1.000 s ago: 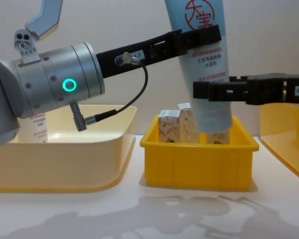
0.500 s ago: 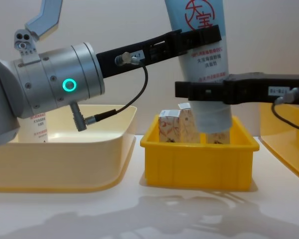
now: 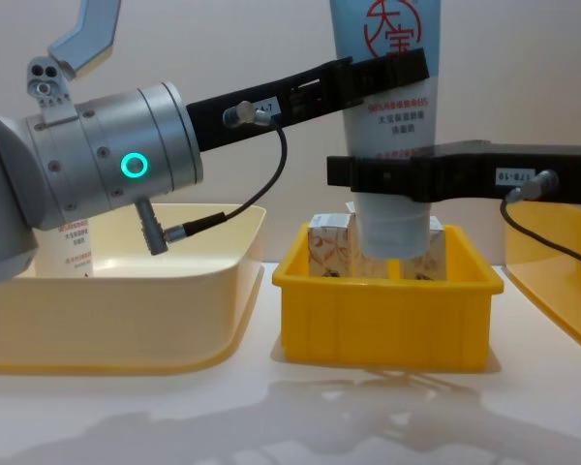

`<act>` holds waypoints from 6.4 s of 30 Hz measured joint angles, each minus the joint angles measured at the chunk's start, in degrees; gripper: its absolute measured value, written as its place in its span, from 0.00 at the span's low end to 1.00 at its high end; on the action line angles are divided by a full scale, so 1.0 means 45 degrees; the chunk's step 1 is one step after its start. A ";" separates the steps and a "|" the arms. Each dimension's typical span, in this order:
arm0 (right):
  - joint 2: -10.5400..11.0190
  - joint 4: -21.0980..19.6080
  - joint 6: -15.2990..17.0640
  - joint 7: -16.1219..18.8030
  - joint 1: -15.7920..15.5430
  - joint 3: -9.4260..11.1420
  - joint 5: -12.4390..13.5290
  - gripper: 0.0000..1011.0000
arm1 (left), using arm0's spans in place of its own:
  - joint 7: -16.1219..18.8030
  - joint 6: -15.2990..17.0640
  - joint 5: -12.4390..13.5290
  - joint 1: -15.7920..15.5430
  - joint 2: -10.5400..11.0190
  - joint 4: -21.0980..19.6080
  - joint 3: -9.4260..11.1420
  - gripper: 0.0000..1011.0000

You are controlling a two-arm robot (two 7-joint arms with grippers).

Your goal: Bimanual collaborative sorting of washing and personal care products

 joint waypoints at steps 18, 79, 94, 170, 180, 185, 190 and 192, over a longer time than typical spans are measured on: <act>-0.0116 0.0167 -0.0058 -0.0017 0.0156 -0.0123 -0.0040 0.56 | 0.0003 0.0000 -0.0002 0.0000 0.0000 0.0001 -0.0009 0.29; 0.1227 -0.1723 -0.0494 -0.3744 -0.2184 0.2820 -0.0436 0.46 | -0.0003 0.0000 0.0000 0.0000 0.0000 0.0000 0.0004 0.99; 0.0838 -0.0513 -0.1016 -0.5516 -0.1438 0.3492 -0.1663 0.46 | -0.0003 0.0000 0.0000 0.0000 0.0000 0.0000 0.0004 0.99; -0.0858 0.2260 0.1081 -0.7425 0.0362 0.3346 -0.3045 0.99 | -0.0005 0.0001 -0.0001 0.0000 -0.0001 0.0000 0.0005 0.99; -0.0800 0.1032 0.0812 -0.7444 -0.0580 0.3804 -0.2859 0.99 | -0.0004 0.0001 -0.0001 0.0000 -0.0001 0.0000 0.0004 0.99; -0.0786 0.0346 0.0645 -0.7534 -0.1185 0.4111 -0.2784 0.99 | -0.0005 0.0001 -0.0001 0.0000 -0.0001 0.0000 0.0004 0.99; -0.0771 -0.0108 0.0376 -0.7563 -0.1592 0.4302 -0.2758 0.99 | -0.0005 0.0001 -0.0001 0.0000 0.0000 0.0000 0.0005 0.99; -0.0755 -0.0295 0.0228 -0.7558 -0.1756 0.4387 -0.2758 0.99 | -0.0004 0.0001 -0.0001 0.0000 0.0000 0.0000 0.0005 0.99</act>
